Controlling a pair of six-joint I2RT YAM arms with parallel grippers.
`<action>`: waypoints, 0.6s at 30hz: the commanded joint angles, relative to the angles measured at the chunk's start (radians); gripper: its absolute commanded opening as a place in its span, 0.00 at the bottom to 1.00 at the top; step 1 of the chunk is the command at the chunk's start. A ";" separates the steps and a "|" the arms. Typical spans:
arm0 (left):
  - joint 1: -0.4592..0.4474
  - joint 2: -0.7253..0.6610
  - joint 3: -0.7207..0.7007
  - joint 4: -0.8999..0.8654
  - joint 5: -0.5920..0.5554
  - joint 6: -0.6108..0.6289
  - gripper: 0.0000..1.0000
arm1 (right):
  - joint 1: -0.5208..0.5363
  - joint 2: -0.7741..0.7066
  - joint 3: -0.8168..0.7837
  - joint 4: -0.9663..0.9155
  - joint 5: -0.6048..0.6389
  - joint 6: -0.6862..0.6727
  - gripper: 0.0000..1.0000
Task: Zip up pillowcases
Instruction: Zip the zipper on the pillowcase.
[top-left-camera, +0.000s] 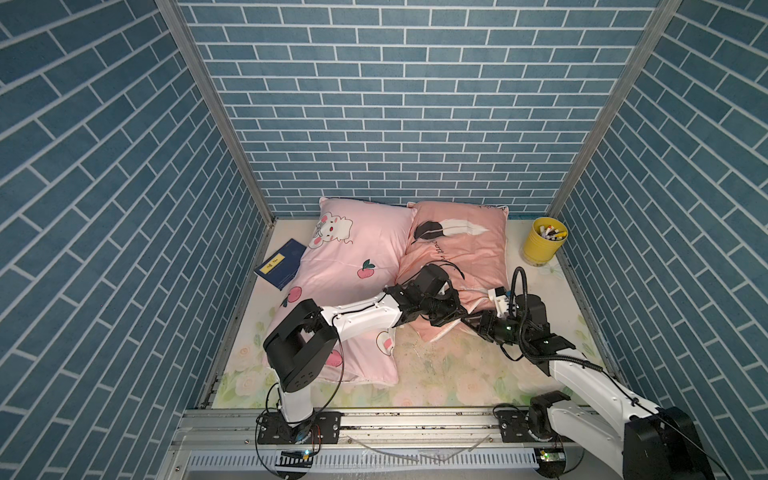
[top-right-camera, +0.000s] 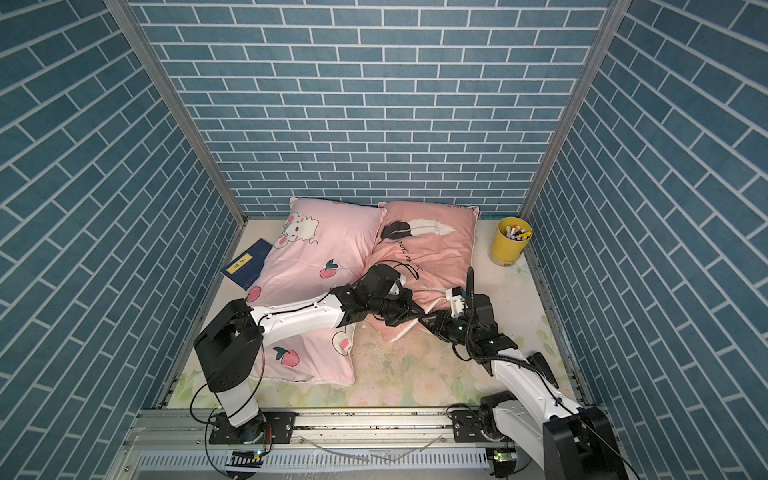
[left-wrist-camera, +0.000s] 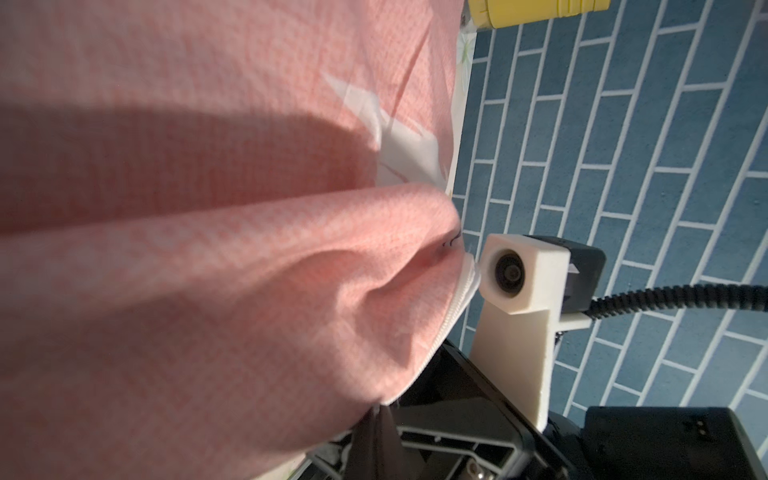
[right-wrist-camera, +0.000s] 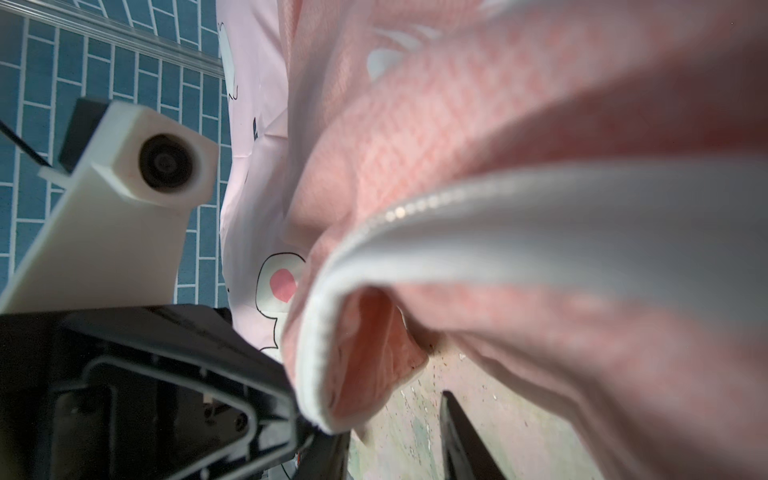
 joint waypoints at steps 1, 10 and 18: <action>-0.005 0.019 0.013 0.035 0.013 -0.016 0.00 | 0.017 0.025 -0.025 0.163 0.030 0.031 0.33; -0.006 0.017 0.000 0.078 0.007 -0.055 0.00 | 0.045 0.084 -0.034 0.237 0.065 0.043 0.20; 0.020 0.022 -0.004 0.131 0.006 -0.096 0.00 | 0.050 0.113 -0.042 0.270 0.124 0.006 0.42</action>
